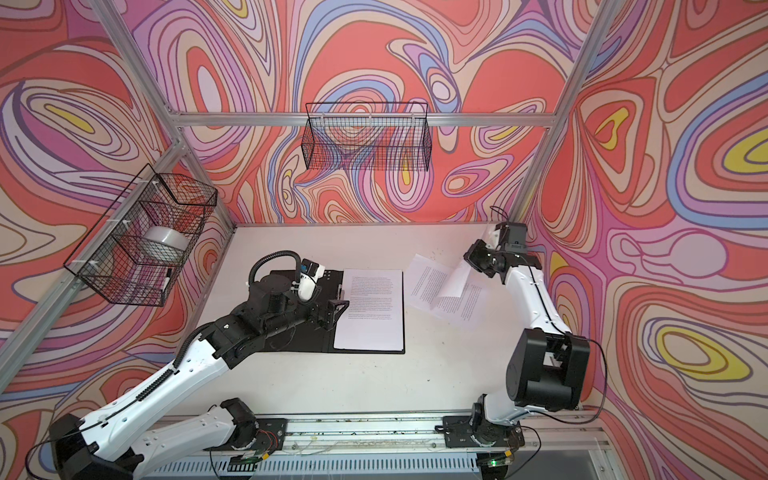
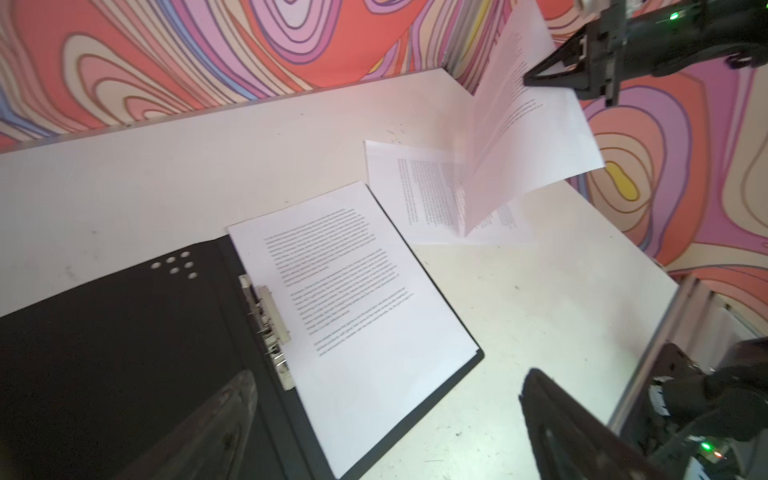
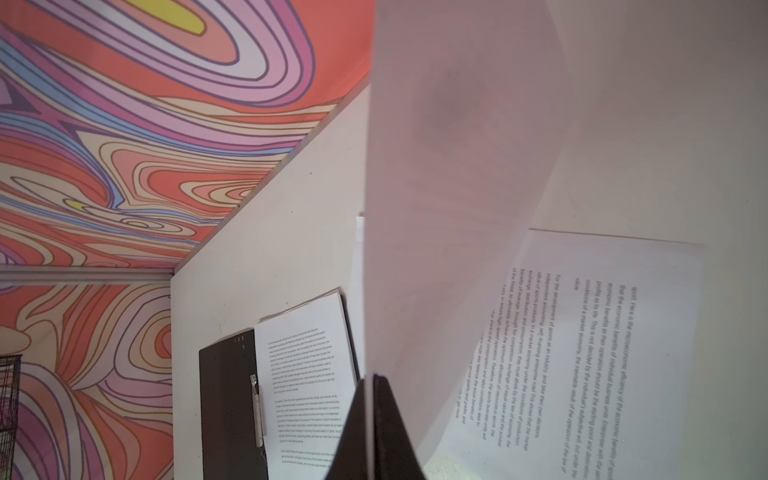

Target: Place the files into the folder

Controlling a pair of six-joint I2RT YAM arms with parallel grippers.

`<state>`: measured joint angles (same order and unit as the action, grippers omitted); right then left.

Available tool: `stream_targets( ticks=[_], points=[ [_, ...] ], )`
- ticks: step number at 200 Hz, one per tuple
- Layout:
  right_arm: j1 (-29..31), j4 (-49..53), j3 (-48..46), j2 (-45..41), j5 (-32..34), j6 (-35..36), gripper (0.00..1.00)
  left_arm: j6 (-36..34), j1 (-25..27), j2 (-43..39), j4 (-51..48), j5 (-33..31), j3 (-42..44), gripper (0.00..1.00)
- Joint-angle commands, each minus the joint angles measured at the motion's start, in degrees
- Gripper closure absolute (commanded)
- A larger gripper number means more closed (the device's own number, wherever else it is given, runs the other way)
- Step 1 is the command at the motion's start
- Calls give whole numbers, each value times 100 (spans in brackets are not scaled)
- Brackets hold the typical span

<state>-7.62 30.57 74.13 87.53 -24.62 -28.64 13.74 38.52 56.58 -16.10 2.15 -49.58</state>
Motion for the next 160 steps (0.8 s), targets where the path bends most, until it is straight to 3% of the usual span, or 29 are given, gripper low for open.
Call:
stream_targets(
  ticks=[1,31,52,70,99,124,160],
  points=[
    [527,273,331,-108,343,-72,100,-72,-38,-44,16,-842,228,0],
    [1496,312,774,114,624,-414,100,-20,-38,322,-25,-445,81,0],
    [2141,228,1028,272,564,-689,100,-192,-38,563,-97,-2,-95,0],
    [2539,-22,1148,357,245,-933,100,-207,-38,484,54,-4,13,0],
    [2645,-454,1023,358,-348,-1257,100,-214,-38,234,407,-44,229,0],
    [2594,-80,918,465,-2,-821,100,-248,-38,252,385,21,210,0],
    [2476,-584,-6,744,113,-383,100,-275,-38,310,361,157,174,0]
  ],
)
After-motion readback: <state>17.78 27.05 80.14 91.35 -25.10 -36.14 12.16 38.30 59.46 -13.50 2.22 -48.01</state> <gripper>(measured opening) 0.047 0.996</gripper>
